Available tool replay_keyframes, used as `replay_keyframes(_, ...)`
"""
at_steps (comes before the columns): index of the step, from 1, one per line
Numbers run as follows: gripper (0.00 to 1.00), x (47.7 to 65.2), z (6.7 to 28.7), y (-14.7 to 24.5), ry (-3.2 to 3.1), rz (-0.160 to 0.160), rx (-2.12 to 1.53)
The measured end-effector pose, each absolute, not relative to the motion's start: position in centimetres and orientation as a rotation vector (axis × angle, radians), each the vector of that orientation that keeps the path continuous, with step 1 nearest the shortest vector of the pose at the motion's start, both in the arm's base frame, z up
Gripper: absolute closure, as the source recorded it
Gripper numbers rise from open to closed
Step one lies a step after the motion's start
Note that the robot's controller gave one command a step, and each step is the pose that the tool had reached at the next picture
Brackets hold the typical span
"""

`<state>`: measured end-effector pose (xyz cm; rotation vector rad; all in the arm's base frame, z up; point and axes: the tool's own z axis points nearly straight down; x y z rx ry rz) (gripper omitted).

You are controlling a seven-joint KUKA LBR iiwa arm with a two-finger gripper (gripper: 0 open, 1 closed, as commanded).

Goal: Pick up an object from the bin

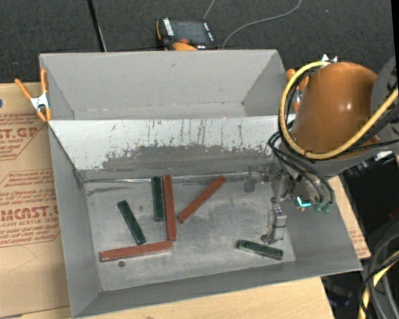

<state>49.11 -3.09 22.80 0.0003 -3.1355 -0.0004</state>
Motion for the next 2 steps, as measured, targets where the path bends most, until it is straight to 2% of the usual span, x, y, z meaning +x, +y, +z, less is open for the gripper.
replay_keyframes(1,0.00,48.77,6.99,-7.26,-3.106,0.002,0.538)
replay_keyframes(2,1.00,48.52,7.05,-7.20,-3.096,-0.001,0.537)
